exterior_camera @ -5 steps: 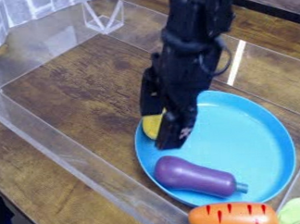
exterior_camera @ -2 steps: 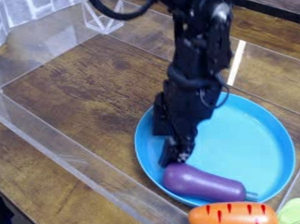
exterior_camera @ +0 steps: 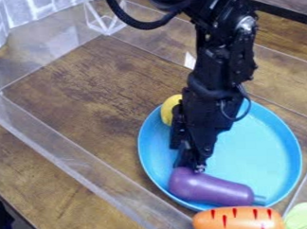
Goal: Put the purple eggplant on the blue tray
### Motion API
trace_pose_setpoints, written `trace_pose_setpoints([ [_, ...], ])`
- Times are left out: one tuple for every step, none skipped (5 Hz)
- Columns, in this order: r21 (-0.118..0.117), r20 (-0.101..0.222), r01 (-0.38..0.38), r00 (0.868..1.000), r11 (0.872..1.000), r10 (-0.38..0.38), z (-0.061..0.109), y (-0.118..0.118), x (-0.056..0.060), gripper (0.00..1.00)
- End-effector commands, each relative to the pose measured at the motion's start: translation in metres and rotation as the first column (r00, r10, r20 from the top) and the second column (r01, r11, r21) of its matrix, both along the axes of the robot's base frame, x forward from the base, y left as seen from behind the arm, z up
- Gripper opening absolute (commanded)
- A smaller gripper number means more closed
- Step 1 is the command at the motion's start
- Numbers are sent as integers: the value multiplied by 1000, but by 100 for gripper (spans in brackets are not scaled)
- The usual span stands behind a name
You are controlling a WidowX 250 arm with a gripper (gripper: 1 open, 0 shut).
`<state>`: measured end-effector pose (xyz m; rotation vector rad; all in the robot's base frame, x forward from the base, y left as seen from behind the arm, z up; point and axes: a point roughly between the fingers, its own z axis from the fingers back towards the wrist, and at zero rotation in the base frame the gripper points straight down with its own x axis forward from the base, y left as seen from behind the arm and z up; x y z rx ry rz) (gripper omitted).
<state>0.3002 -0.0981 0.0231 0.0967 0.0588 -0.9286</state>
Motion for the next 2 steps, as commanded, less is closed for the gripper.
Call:
trace_pose_setpoints([
  [-9, 30, 56, 998, 998, -56, 10, -1, 0, 100],
  [-11, 39, 81, 996, 997, -80, 14, 3, -2, 100],
])
